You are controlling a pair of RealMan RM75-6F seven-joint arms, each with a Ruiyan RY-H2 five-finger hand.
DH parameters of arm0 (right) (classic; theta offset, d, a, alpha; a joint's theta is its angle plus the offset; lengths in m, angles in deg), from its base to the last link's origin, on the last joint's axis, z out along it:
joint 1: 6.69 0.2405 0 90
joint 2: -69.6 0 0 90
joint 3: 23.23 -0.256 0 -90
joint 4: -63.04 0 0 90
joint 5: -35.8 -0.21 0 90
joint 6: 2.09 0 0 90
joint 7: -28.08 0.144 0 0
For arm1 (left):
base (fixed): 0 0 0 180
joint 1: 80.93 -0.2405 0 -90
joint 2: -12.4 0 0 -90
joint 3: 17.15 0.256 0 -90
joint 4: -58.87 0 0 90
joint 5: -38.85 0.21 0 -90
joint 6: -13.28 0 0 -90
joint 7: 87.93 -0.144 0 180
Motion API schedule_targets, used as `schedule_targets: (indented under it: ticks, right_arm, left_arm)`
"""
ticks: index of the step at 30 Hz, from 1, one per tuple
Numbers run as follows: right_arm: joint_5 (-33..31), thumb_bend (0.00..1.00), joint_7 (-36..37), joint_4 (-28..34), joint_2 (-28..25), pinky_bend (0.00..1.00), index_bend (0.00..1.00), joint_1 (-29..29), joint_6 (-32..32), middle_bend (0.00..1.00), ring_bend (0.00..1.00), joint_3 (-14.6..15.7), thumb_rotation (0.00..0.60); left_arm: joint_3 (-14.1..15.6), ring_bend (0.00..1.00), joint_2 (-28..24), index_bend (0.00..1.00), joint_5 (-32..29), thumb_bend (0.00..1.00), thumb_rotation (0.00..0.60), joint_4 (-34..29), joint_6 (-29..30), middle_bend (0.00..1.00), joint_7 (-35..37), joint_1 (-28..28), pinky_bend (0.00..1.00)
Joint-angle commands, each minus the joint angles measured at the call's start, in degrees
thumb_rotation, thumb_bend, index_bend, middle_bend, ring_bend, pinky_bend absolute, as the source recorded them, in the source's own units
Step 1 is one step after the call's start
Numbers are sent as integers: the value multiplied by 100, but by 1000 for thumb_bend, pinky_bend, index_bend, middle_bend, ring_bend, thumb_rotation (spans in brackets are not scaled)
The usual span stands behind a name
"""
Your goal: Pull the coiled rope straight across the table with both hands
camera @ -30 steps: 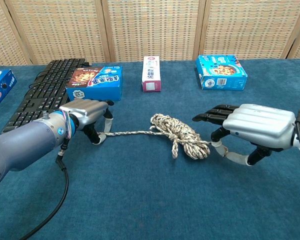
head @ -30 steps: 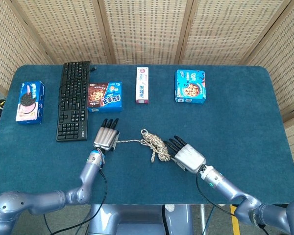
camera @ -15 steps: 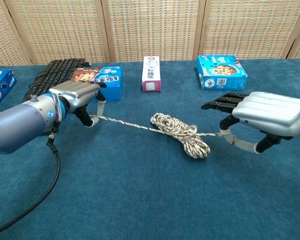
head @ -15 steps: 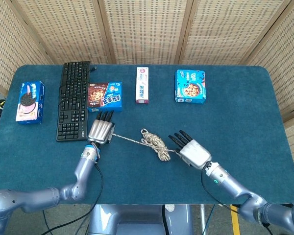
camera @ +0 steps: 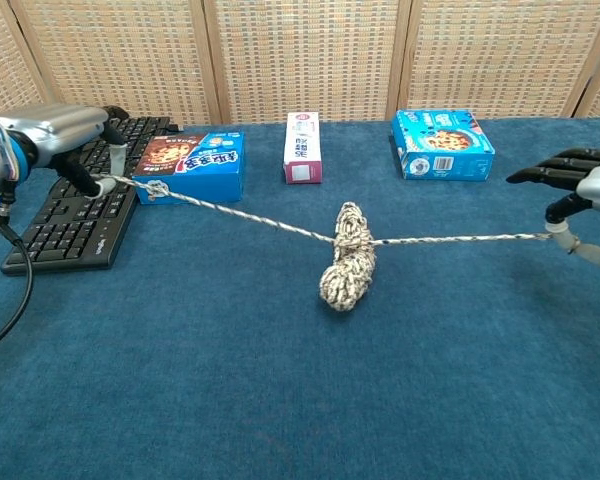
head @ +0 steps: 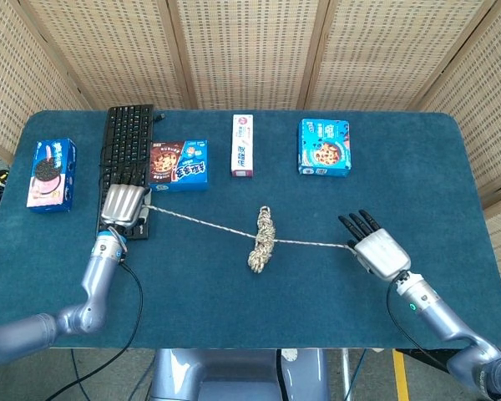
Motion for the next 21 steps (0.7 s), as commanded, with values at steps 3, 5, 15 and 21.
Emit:
schedule_targets:
  ticks: [3,5,15,21]
  right_arm:
    - [44,593,87,-173,-133,0,649,-179,198,22,0,82,600]
    - [40,592,124,-226,-154,0,649,-223,237,22,0,88,600]
    - [45,594,343,-598,-191,0,651,-416,365,23,0,125,600]
    - [57,593,507,-883,-130,0,652,-497,358,23,0,164,600]
  left_arm:
    - [96,0,-169,667,64,447,600,-88,1,0,136,-130,0]
    - [111,0,-194,667,63,448,600,-98,7,0,147,-149,0]
    - [162,0,-281,668,-9,448,600,-45,68,0,82,-203,0]
    - [166,0,-315,667,-77,447,600,59,44,0,103,-232,0]
